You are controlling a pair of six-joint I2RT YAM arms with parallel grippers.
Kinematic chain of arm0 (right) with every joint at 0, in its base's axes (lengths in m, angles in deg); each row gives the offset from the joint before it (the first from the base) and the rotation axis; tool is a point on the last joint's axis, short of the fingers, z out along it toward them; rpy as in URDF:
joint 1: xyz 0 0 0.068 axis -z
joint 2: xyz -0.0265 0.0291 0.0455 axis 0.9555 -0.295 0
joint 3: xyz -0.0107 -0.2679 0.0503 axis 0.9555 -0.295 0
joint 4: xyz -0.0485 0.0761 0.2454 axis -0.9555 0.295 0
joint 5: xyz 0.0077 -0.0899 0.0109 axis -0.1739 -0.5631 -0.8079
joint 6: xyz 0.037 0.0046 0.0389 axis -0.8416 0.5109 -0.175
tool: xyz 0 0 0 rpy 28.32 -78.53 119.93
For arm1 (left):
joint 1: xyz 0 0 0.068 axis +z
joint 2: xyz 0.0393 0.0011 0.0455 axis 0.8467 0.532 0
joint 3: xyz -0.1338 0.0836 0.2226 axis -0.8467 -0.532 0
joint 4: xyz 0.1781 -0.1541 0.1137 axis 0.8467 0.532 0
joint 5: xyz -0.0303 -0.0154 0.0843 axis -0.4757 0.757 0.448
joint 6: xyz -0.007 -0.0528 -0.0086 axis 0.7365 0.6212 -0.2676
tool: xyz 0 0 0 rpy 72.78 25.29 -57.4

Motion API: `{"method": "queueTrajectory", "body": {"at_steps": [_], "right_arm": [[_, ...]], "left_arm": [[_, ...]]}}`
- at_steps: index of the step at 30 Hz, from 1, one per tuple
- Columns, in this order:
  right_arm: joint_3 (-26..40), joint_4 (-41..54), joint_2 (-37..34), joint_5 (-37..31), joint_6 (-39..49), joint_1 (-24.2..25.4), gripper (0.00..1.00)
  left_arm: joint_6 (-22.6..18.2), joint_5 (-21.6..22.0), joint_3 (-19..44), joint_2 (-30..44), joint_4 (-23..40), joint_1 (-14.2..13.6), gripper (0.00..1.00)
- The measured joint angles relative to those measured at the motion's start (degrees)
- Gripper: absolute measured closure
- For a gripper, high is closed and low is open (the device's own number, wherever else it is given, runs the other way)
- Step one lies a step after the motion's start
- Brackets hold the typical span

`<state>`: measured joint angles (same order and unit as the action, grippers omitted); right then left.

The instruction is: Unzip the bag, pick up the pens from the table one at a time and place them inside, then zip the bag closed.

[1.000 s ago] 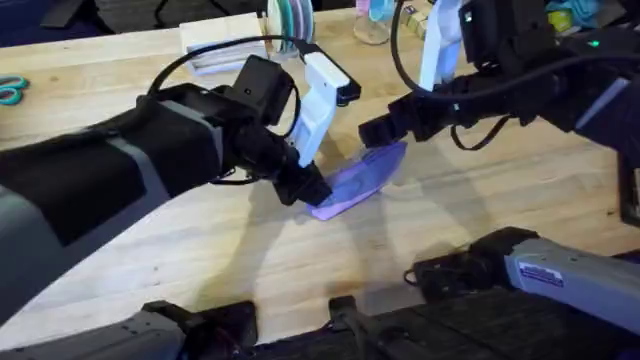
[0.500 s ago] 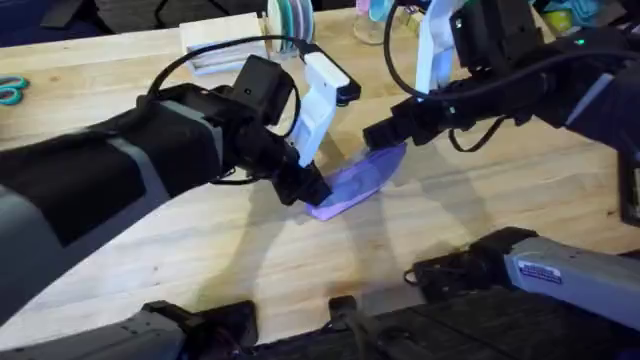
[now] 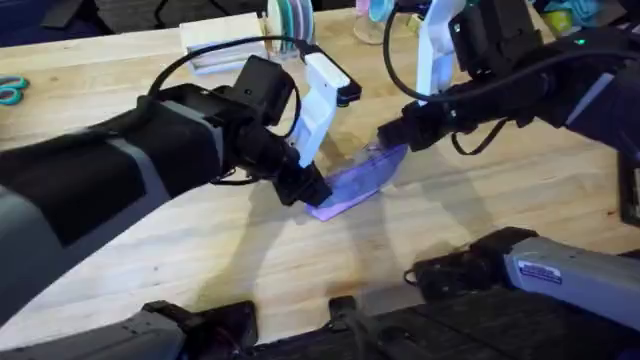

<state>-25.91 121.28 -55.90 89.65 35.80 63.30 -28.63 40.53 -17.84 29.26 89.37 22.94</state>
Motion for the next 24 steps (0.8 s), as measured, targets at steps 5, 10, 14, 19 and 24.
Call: {"method": "queueTrajectory", "body": {"at_steps": [5,10,14,19,24], "right_arm": [[-0.01,0.07,0.01,0.02,0.00,0.00,0.969],[0.31,0.27,0.02,0.02,0.00,0.00,0.969],[1.33,0.55,1.18,0.02,0.00,0.00,0.969],[2.97,0.55,4.92,0.07,0.00,0.00,0.969],[3.74,0.57,8.84,0.07,-0.11,0.00,0.316]], "left_arm": [[0.00,-0.02,0.00,0.00,0.00,0.00,0.958],[0.00,0.00,0.00,0.00,0.00,0.00,0.958],[0.00,0.01,0.00,0.00,-0.02,0.00,0.958],[0.00,0.02,0.00,0.00,-0.02,0.00,0.958],[0.00,0.02,0.00,0.00,-0.02,0.00,0.958]]}}
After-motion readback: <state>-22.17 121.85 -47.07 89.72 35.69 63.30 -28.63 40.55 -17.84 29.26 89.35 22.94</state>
